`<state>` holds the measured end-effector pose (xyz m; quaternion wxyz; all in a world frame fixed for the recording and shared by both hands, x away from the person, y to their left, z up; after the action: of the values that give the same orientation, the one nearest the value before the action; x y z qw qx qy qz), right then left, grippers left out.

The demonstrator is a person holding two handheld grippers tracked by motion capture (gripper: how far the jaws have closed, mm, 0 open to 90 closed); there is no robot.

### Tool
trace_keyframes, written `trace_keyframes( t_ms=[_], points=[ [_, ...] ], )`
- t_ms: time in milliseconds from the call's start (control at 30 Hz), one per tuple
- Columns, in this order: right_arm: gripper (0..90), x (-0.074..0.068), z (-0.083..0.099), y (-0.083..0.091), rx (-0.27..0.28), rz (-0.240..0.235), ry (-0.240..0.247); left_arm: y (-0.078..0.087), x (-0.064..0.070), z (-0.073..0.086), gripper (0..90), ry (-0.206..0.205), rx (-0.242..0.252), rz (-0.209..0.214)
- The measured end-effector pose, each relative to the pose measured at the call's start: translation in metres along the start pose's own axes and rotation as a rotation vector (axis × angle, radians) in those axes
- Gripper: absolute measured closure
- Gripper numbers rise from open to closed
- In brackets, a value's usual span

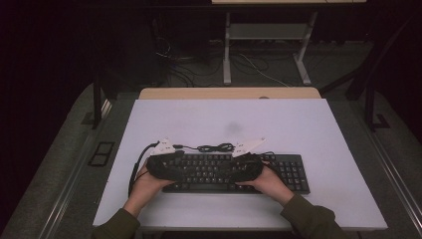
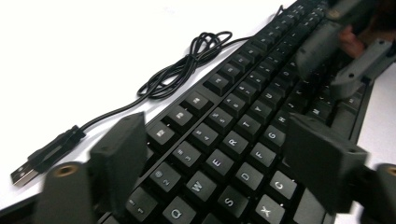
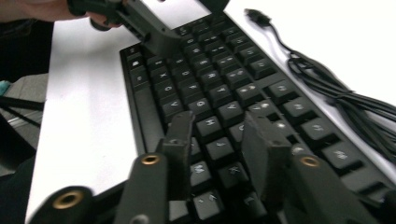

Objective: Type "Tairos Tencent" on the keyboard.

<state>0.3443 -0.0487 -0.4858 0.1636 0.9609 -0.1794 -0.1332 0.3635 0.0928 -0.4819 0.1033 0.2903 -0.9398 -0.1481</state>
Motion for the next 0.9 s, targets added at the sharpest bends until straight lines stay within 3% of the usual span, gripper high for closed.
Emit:
trace_keyframes(
  t_ms=[367, 667, 900],
  points=[
    [44.4, 0.019, -0.004, 0.015, 0.031, 0.068, -0.011, -0.012, 0.017, 0.001, 62.1, 0.0, -0.027, 0.081],
    [39.4, 0.026, -0.002, 0.018, 0.033, 0.089, -0.022, -0.027, 0.023, 0.0, 89.2, -0.014, -0.052, 0.078],
    [37.4, 0.029, -0.003, 0.021, 0.037, 0.1, -0.019, -0.037, 0.025, 0.004, 89.3, -0.018, -0.084, 0.082]
  ],
)
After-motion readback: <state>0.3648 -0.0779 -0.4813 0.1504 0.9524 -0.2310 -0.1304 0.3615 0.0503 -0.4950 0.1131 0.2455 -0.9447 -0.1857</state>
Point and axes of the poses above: each handheld gripper's, and its own axes: y roughly backward along the jaws, z roughly out of its underside, x roughly to its right, the point moved 10 cm from there along -y, roughly forward along the jaws, and after that the axes turned 15 degrees about x, right-handed, at the moved point
